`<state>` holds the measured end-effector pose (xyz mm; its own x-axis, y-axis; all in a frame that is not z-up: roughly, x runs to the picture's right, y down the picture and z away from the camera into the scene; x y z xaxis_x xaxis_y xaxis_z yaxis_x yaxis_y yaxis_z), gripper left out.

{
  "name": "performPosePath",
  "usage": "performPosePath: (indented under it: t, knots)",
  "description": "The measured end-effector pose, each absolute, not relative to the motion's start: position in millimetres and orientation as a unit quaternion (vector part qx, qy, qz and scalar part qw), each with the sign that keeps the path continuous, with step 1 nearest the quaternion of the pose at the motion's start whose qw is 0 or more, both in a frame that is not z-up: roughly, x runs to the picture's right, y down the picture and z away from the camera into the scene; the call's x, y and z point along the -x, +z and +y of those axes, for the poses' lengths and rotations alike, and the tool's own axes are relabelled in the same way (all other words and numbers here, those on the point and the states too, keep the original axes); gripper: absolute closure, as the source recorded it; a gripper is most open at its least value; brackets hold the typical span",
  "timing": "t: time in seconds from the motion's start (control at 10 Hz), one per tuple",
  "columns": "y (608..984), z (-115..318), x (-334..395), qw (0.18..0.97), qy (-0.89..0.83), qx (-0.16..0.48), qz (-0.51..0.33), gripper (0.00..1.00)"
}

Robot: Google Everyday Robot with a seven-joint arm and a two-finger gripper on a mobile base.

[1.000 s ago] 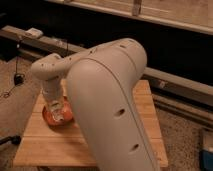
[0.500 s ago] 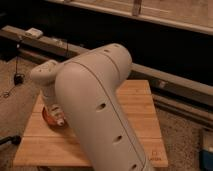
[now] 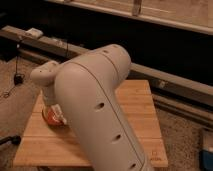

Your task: Place the bottle in the ceramic bowl

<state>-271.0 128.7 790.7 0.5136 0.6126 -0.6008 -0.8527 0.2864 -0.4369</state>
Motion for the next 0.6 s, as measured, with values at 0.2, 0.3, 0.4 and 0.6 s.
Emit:
performPosePath:
  t: [0.2, 0.3, 0.4, 0.6]
  knots:
    - [791.1, 128.2, 270.1, 0.785, 0.467, 0.373, 0.161, 0.20]
    - [791.3, 127.9, 269.3, 0.785, 0.468, 0.373, 0.161, 0.20]
    - [791.3, 128.0, 269.3, 0.785, 0.468, 0.373, 0.161, 0.20]
    - [791.0, 128.3, 270.3, 0.785, 0.467, 0.373, 0.161, 0.20]
